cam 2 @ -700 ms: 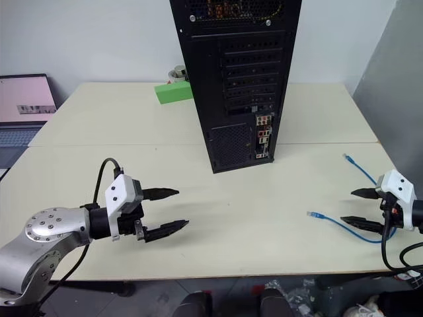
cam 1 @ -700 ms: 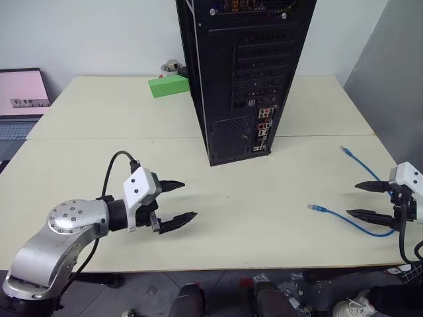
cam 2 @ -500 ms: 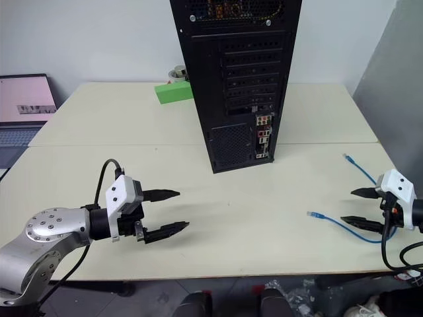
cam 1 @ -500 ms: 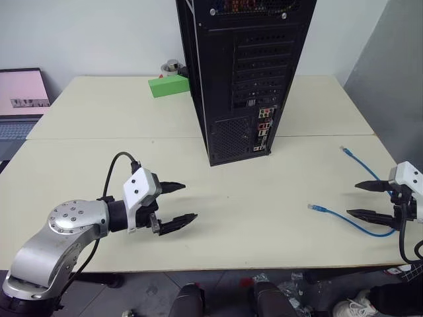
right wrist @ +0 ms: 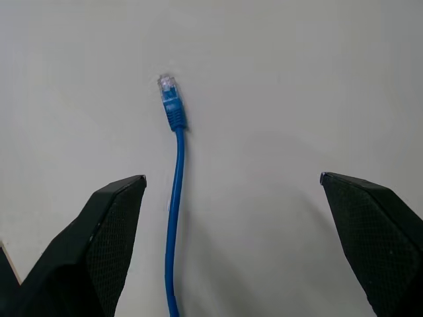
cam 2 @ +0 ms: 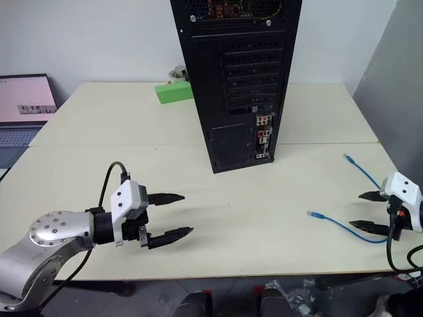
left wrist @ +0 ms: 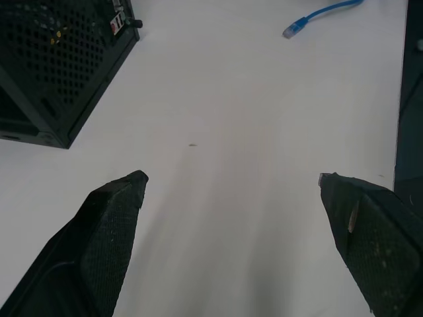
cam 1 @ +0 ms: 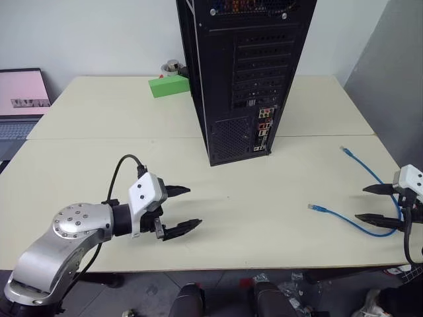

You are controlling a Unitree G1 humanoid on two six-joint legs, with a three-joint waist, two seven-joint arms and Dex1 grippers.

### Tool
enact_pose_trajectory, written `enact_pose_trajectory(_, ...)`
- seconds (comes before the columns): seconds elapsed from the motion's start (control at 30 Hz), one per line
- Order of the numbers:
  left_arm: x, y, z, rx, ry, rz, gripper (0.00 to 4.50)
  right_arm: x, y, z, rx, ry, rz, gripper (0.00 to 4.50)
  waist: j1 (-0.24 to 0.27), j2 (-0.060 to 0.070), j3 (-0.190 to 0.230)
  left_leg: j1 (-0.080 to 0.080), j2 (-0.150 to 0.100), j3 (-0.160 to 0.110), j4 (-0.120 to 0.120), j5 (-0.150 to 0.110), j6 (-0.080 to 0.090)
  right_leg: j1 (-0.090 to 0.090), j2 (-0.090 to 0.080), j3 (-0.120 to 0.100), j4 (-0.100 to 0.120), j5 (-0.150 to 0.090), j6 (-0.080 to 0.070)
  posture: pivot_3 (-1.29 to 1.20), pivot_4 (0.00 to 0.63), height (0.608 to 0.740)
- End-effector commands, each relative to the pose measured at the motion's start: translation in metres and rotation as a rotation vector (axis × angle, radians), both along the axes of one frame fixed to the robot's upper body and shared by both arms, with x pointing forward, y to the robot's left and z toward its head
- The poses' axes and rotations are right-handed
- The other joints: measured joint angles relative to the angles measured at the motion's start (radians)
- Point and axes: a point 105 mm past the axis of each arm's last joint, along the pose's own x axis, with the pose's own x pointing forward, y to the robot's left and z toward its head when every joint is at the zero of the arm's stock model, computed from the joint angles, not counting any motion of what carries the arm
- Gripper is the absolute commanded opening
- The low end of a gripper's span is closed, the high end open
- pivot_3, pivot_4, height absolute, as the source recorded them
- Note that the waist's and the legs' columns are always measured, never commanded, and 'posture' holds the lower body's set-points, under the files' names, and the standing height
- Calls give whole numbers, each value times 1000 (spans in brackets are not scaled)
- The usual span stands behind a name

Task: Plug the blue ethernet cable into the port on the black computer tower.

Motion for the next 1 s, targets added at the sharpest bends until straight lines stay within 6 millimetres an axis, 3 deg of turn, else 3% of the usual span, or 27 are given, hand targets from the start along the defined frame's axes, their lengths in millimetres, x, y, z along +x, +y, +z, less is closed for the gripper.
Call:
enact_pose_trajectory(0.03,-4,-8,5,10,-35,-41,4467,-4,-4,14,-28,-44,5,4500,0,0,0,0,0,0,0,0,0,0,0,0,0,0,0,0,150,740)
enact_pose_trajectory(0.23,-6,-15,2,1,-22,-76,4467,-13,-6,13,-39,-17,-15,4500,0,0,0,0,0,0,0,0,0,0,0,0,0,0,0,0,150,740)
enact_pose_trajectory(0.47,-9,-30,-3,-20,-3,-142,4467,-13,5,6,-46,-28,-58,4500,0,0,0,0,0,0,0,0,0,0,0,0,0,0,0,0,150,740)
enact_pose_trajectory(0.67,-6,-39,-10,-13,3,-177,4467,-5,12,-7,-47,-9,-82,4500,0,0,0,0,0,0,1,0,0,0,0,0,0,0,0,0,150,740)
enact_pose_trajectory(0.8,-8,-44,-15,-10,6,-195,4467,11,17,-17,-7,-5,-120,4500,-3,0,0,0,0,0,1,0,0,0,1,0,0,0,0,0,150,740)
enact_pose_trajectory(1.0,-10,-44,-15,-17,3,-185,4467,11,29,-34,23,61,-83,4500,1,0,0,0,0,0,1,0,0,0,0,1,0,0,0,0,150,740)
